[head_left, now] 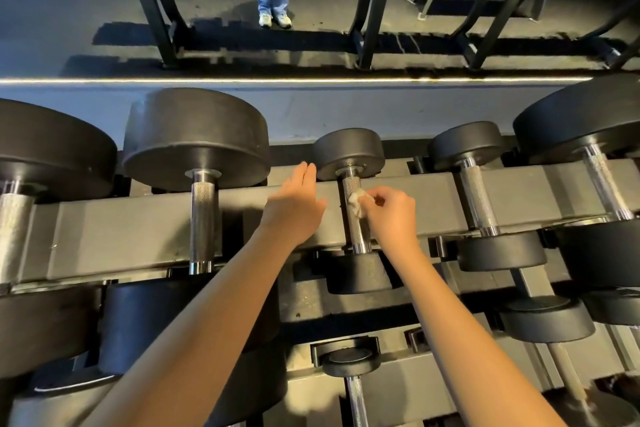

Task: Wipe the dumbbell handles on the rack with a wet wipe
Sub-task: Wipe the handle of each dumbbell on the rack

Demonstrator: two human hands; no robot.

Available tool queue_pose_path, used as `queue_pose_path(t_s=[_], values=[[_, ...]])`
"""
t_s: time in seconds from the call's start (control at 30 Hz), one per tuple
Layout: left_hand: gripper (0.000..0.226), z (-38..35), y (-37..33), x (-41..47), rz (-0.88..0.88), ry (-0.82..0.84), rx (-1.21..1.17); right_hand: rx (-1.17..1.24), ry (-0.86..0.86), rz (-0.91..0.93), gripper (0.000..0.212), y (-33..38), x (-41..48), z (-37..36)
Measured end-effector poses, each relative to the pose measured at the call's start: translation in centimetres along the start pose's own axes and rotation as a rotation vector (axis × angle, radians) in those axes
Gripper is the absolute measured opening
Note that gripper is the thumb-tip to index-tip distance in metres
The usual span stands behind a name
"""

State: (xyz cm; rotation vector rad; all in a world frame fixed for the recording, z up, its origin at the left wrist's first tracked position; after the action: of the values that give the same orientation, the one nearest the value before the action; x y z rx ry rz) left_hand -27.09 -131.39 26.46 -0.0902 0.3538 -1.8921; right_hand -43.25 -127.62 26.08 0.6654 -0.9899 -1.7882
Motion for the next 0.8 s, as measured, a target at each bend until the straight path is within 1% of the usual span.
queue_pose_path(t_s=[0.07,0.2,0.3,0.4,0.57,0.63,0.73,0.8], values=[[0.064,1.1,-0.1,0.5,-0.012,-0.053,-0.076,0.004,-0.034,0.006,0.015,1.1,1.5,-0.5],[0.063,1.4,-0.4,1.3,-0.045,0.013,-0.133,0.006,-0.117,-0.032,0.014,2.3,3.4,-1.1],[0.061,1.4,-0.5,1.4,-0.041,0.007,-0.2,-0.041,-0.058,-0.014,0.018,1.5,1.7,-1.0],[0.061,1.3,-0.5,1.4,-0.047,-0.016,-0.181,-0.059,-0.025,0.021,0.013,0.9,0.0,-0.6],[0.061,1.3,-0.6,1.4,-0.059,-0.04,-0.145,0.002,-0.112,0.021,0.02,2.4,2.4,-1.3],[0.062,1.3,-0.6,1.4,-0.06,-0.05,-0.143,-0.016,-0.092,0.019,0.019,2.5,2.6,-1.3],[0.062,1.3,-0.6,1.2,-0.064,-0.066,-0.156,-0.073,-0.004,0.039,0.015,1.5,0.7,-0.4],[0.061,1.5,-0.7,1.1,-0.079,-0.1,-0.15,-0.077,0.055,0.016,0.013,0.8,-0.5,0.1]])
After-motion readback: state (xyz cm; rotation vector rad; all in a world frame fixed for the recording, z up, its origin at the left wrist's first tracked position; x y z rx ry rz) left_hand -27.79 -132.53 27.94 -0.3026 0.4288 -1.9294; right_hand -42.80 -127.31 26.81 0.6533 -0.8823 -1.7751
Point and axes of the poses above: each hand's wrist, its own x-axis towards the middle knuckle, its own z-axis out of the back of the hand, y = z × x, the point moved 6 cm from there along x, towards the middle knuckle, and after that the axes turned 10 degrees about x, right-handed, at the moved point
